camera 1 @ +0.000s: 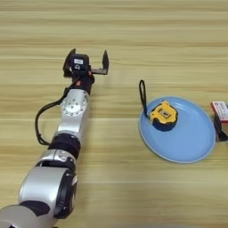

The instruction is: Move the objects on the table

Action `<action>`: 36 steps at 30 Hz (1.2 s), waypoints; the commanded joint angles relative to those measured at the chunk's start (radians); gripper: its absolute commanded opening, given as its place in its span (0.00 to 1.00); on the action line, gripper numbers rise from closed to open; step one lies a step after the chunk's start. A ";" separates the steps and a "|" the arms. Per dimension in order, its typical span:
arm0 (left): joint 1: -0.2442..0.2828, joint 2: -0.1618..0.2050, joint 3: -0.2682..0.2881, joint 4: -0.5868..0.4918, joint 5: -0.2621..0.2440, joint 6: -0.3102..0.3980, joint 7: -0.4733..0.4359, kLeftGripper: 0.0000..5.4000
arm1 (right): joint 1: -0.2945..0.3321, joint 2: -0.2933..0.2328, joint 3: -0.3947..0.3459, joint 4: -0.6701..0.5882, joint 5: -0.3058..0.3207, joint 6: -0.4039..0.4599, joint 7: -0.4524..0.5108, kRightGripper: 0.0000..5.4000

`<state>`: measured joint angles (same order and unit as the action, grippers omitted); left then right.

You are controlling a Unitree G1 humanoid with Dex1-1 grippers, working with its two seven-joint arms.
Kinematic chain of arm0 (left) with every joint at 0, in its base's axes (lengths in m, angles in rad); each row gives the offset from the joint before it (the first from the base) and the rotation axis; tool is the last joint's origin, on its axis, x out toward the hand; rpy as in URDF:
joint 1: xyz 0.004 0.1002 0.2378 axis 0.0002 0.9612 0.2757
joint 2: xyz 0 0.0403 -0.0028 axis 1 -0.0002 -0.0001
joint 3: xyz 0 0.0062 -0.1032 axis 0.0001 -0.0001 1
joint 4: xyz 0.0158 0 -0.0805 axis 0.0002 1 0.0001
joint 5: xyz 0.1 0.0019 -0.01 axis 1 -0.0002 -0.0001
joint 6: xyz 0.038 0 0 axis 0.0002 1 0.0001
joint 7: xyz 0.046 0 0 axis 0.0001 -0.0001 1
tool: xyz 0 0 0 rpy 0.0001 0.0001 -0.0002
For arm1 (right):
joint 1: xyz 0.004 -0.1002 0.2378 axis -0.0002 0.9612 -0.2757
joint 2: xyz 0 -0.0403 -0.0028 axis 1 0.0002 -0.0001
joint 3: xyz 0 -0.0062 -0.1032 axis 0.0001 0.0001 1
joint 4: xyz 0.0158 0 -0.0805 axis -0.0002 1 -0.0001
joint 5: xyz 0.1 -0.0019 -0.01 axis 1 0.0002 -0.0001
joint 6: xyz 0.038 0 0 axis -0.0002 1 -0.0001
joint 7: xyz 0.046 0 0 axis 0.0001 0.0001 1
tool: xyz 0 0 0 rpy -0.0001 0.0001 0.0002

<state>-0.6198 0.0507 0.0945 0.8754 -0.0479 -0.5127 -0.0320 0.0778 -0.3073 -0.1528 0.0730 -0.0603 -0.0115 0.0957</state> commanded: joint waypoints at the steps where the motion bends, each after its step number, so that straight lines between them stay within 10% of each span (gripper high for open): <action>1: -0.024 -0.004 0.003 0.008 0.003 -0.005 0.005 1.00 | 0.001 -0.009 0.024 0.005 -0.028 -0.001 0.005 1.00; 36: -0.027 -0.011 0.003 0.029 0.006 -0.006 0.013 1.00 | -0.029 0.075 0.188 -0.071 -0.067 0.019 0.016 1.00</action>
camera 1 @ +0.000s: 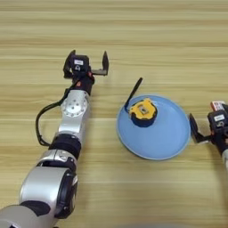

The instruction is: Move the objects on the table

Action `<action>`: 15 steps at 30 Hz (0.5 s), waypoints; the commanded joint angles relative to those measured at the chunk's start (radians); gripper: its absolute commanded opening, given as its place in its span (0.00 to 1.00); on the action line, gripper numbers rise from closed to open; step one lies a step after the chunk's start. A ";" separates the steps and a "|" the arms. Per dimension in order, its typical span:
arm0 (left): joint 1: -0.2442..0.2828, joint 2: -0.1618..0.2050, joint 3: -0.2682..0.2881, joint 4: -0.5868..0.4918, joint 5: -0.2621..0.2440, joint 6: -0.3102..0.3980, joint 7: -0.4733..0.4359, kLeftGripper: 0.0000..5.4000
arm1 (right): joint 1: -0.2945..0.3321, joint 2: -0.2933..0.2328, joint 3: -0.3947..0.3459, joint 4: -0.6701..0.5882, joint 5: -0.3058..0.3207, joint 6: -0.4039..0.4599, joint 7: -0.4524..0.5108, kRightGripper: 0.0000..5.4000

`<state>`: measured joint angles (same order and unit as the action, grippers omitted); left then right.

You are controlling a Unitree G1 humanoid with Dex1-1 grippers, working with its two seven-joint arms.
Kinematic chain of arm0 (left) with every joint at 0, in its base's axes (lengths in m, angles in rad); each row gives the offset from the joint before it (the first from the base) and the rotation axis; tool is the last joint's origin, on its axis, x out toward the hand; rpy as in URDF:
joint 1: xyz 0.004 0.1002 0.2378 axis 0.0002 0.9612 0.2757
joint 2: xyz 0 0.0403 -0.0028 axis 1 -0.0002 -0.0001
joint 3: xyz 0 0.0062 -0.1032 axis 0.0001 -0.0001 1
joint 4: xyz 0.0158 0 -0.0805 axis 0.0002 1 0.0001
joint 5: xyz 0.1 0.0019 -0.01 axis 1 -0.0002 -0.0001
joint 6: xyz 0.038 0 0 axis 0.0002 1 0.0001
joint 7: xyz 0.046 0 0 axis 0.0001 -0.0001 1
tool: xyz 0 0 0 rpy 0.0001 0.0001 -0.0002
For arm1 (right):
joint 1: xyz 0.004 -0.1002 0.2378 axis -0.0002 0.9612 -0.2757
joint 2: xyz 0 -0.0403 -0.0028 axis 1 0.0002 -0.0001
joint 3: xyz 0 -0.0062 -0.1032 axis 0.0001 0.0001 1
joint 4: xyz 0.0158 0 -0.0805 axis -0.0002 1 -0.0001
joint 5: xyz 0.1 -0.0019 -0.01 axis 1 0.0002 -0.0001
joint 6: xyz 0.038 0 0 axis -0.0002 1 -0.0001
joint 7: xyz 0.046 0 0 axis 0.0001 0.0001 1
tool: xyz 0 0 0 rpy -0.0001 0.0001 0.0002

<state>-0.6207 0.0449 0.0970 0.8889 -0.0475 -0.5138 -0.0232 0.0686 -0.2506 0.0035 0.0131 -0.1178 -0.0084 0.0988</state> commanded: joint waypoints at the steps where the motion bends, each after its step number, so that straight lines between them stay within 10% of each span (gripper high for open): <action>1: -0.026 -0.005 0.001 0.018 0.006 -0.006 0.005 1.00 | -0.022 0.022 0.038 -0.010 -0.011 0.016 0.013 1.00; 15: -0.025 -0.010 -0.004 0.030 0.012 -0.013 0.009 1.00 | -0.040 0.004 -0.018 0.010 0.011 0.000 0.001 1.00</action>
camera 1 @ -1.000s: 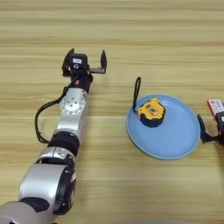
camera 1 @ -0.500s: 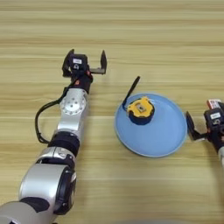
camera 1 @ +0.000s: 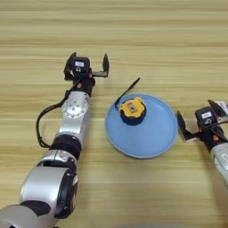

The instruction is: Move the objects on the table

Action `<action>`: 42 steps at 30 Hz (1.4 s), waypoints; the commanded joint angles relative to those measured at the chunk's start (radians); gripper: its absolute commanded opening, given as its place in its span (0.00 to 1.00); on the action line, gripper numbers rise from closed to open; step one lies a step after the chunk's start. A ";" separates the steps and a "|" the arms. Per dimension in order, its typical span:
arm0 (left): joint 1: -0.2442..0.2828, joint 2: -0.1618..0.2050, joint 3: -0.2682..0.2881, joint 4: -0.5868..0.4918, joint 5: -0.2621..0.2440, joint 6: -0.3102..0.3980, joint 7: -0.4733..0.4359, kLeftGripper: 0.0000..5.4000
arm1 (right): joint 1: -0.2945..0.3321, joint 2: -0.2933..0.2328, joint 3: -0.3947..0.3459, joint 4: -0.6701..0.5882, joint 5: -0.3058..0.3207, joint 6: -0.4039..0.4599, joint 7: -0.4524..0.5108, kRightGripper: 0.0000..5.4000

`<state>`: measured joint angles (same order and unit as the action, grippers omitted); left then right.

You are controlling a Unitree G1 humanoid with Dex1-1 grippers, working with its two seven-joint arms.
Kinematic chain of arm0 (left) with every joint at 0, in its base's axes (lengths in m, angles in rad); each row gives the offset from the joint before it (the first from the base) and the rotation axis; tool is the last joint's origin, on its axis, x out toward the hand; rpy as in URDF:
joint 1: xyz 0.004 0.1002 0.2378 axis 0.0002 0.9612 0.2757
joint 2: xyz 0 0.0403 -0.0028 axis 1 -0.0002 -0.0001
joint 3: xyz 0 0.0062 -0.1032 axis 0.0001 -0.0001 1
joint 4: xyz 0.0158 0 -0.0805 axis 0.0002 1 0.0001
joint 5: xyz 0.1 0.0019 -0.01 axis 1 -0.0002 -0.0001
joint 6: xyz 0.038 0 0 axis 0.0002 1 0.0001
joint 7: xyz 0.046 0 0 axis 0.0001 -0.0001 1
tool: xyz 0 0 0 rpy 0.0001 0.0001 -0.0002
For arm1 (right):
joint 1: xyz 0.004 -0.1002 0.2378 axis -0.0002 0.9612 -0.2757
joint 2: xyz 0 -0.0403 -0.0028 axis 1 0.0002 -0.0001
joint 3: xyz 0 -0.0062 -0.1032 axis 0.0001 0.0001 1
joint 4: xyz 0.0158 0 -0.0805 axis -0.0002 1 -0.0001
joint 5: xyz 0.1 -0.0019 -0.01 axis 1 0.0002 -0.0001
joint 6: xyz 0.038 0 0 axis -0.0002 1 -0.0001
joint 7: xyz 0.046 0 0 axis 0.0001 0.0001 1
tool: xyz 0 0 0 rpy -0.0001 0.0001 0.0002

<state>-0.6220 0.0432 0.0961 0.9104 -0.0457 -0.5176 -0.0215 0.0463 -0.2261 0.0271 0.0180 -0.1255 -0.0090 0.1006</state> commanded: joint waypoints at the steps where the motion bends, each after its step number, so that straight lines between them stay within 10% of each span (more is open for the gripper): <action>1: -0.024 -0.009 -0.003 0.008 0.010 -0.009 0.007 1.00 | -0.020 -0.025 -0.054 0.008 0.023 -0.002 -0.003 1.00; 20: -0.020 -0.012 -0.007 0.007 0.017 -0.013 0.008 1.00 | -0.102 -0.155 -0.378 0.237 0.227 -0.033 0.028 1.00; 42: -0.019 -0.007 -0.005 0.011 0.016 -0.014 0.005 1.00 | -0.135 -0.171 -0.354 0.368 0.243 -0.069 0.089 1.00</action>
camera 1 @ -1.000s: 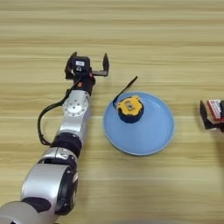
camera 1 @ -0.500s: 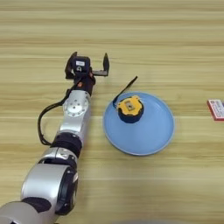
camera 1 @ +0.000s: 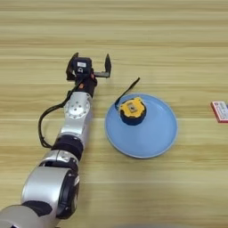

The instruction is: Move the objects on the table

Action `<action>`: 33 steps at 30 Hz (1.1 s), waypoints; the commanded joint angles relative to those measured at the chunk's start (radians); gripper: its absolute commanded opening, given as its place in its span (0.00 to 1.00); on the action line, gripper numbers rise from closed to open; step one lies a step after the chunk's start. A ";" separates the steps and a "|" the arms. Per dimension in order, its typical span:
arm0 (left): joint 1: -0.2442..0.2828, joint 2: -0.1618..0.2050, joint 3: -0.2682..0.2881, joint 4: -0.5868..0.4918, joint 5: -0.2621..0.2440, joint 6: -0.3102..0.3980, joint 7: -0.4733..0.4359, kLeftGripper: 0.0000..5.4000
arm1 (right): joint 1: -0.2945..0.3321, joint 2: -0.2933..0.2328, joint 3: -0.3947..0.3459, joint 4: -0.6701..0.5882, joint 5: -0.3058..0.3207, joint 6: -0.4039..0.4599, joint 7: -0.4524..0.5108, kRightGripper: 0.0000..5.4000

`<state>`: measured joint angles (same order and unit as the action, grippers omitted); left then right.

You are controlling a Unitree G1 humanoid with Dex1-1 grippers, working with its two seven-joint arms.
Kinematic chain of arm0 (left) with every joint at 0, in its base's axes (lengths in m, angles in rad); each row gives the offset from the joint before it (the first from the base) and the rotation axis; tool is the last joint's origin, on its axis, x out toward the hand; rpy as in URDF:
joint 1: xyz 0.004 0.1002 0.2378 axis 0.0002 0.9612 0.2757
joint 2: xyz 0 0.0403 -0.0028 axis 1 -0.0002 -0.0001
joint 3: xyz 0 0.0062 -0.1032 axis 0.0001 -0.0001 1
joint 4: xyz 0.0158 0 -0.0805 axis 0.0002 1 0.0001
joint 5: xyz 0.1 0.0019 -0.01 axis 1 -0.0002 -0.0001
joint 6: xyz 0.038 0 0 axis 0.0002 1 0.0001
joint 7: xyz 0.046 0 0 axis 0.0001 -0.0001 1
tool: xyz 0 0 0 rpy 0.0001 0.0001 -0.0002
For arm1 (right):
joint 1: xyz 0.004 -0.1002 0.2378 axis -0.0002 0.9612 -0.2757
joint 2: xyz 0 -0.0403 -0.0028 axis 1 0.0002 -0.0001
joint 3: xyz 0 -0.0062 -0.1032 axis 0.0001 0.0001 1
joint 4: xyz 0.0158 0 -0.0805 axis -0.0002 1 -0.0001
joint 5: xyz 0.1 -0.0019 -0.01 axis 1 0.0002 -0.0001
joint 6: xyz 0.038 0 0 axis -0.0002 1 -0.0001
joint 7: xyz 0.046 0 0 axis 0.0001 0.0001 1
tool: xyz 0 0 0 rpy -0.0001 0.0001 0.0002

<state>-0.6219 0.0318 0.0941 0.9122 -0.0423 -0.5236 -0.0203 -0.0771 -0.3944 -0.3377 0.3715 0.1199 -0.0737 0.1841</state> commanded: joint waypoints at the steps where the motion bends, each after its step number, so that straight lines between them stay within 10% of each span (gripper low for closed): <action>1: -0.020 0.004 -0.003 0.009 0.013 -0.008 0.004 1.00 | -0.014 -0.002 0.013 0.022 -0.003 -0.004 0.004 1.00; 11: -0.022 0.006 -0.001 0.013 0.010 -0.008 0.002 1.00 | -0.100 -0.009 -0.025 0.223 0.093 0.074 0.046 1.00; 24: -0.026 0.007 0.000 0.021 0.009 -0.008 -0.002 1.00 | -0.099 -0.068 -0.005 0.268 0.059 0.148 0.009 1.00; 33: -0.027 0.006 0.000 0.022 0.009 -0.007 -0.001 1.00 | -0.076 -0.058 0.019 0.211 0.060 0.159 0.021 0.76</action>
<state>-0.6221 0.0336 0.0954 0.9237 -0.0429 -0.5253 -0.0227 -0.1849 -0.4668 -0.3350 0.5719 0.1970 0.0422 0.2039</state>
